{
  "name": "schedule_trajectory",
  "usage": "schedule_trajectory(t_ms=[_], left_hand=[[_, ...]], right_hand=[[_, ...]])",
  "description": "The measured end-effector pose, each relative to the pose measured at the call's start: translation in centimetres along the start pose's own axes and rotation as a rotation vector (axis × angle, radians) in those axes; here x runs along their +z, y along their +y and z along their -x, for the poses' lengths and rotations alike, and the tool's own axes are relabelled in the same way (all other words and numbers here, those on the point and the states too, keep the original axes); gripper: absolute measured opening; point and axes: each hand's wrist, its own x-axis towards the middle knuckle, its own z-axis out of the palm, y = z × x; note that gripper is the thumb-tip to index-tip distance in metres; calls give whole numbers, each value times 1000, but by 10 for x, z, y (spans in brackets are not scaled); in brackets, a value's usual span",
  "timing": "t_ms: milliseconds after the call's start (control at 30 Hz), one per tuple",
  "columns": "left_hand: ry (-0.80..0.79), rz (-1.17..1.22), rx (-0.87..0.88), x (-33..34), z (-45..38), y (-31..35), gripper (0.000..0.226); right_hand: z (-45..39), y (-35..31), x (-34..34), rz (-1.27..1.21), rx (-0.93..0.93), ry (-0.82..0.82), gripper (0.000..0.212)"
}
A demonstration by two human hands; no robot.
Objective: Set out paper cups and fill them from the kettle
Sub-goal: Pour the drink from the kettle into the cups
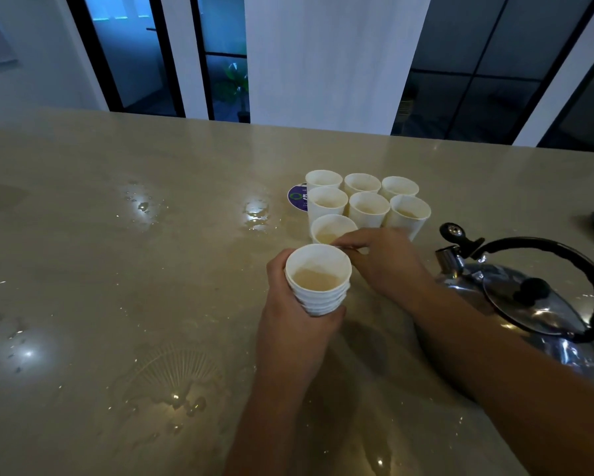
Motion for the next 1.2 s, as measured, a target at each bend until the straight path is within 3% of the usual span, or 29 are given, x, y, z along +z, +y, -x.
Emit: schedule_trajectory(t_ms=[367, 500, 633, 767, 967, 1200], left_hand=[[-9, 44, 14, 2, 0, -2, 77], [-169, 64, 5, -23, 2, 3, 103], [-239, -76, 4, -62, 7, 29, 125], [-207, -219, 214, -76, 8, 71, 98], [-290, -309, 395, -38, 0, 128, 50], [-460, -416, 448, 27, -12, 146, 29]], right_hand=[[-21, 0, 3, 70, 15, -31, 24], [-9, -8, -22, 61, -34, -57, 39], [12, -9, -70, 92, -42, 32, 51], [33, 8, -118, 155, -45, 57, 32], [69, 53, -153, 239, 84, 130, 28], [99, 98, -146, -210, 275, 337, 21]])
